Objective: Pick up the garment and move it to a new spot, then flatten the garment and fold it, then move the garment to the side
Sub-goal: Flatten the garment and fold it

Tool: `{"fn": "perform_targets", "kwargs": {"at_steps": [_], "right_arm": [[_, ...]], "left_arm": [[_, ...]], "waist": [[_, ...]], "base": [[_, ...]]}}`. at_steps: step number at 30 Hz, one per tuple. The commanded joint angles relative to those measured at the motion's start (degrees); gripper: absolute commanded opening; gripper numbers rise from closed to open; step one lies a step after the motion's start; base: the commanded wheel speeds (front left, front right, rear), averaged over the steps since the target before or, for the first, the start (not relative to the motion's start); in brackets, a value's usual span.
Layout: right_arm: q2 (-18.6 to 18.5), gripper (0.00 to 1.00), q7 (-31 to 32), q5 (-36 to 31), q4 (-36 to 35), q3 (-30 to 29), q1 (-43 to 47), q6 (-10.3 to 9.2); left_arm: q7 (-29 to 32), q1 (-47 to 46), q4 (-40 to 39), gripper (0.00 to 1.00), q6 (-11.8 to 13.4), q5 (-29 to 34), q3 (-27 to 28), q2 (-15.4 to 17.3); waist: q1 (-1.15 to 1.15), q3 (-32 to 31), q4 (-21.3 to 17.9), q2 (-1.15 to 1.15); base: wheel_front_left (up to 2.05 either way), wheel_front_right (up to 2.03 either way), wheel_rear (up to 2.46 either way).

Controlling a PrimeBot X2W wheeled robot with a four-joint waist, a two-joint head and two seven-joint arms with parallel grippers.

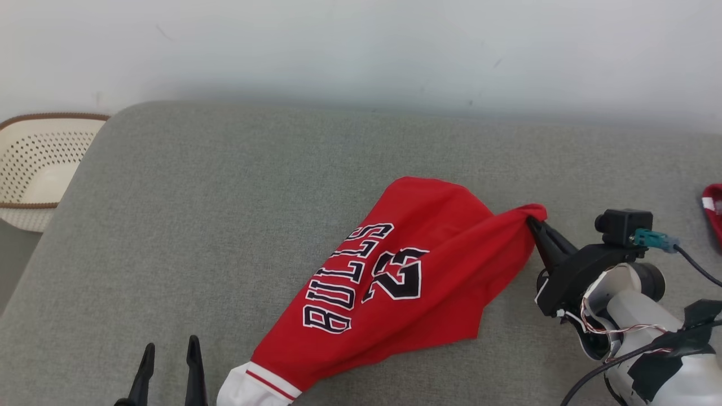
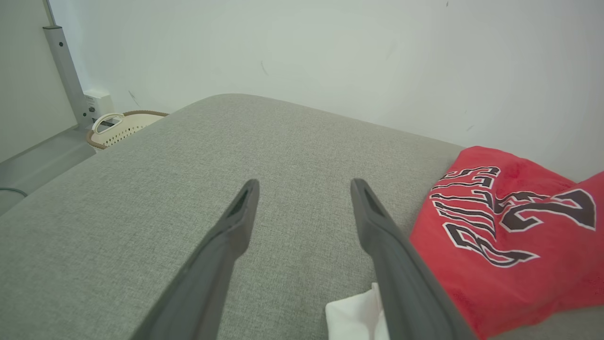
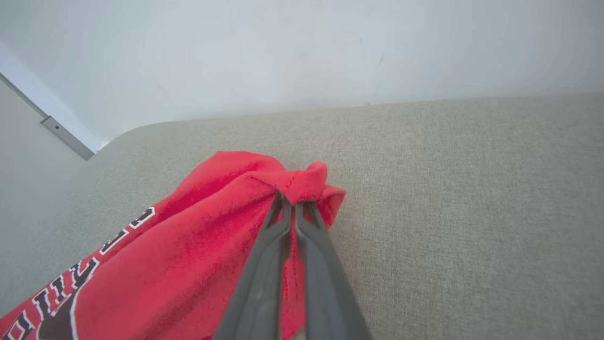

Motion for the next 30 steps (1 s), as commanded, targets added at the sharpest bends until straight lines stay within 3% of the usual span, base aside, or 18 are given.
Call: {"fn": "perform_targets", "kwargs": {"at_steps": [1, 10, 14, 22, 30], "right_arm": [[-0.9, 0.00, -0.9, 0.4, -1.1, 0.4, -0.5, -0.02], [-5.2, 0.00, -1.7, 0.5, -11.9, -0.7, 0.4, -0.02], [-7.1, 0.00, 0.5, -1.9, -17.6, -4.0, 1.7, -0.02], [-4.5, 0.00, 5.3, -6.5, -19.8, -8.1, 2.0, -0.02], [0.3, 0.00, 8.1, -11.5, -14.1, -8.1, -3.8, -0.02]], "left_arm": [[-0.2, 1.1, 0.2, 1.00, 0.0, 0.4, 0.2, 0.0], [-0.2, 2.6, 0.1, 1.00, 0.1, 0.5, 0.9, 0.0], [-0.2, 3.4, -0.4, 1.00, 0.4, 0.1, 0.9, 0.0], [-0.2, 2.6, -0.4, 1.00, 0.3, -0.1, 0.3, 0.0], [-0.2, 1.0, 0.1, 1.00, 0.1, -0.4, -0.7, 0.0]], "waist": [[0.00, -1.2, -0.8, 0.00], [0.00, -3.4, -2.6, 0.00], [0.00, -3.7, -3.0, 0.00], [0.00, -3.1, -2.4, 0.00], [0.00, -0.8, 0.1, 0.00]], "base": [[0.00, 0.00, 0.00], [0.00, 0.00, 0.00], [0.00, 0.00, 0.00], [0.00, 0.00, 0.00], [0.00, 0.00, 0.00]]}}
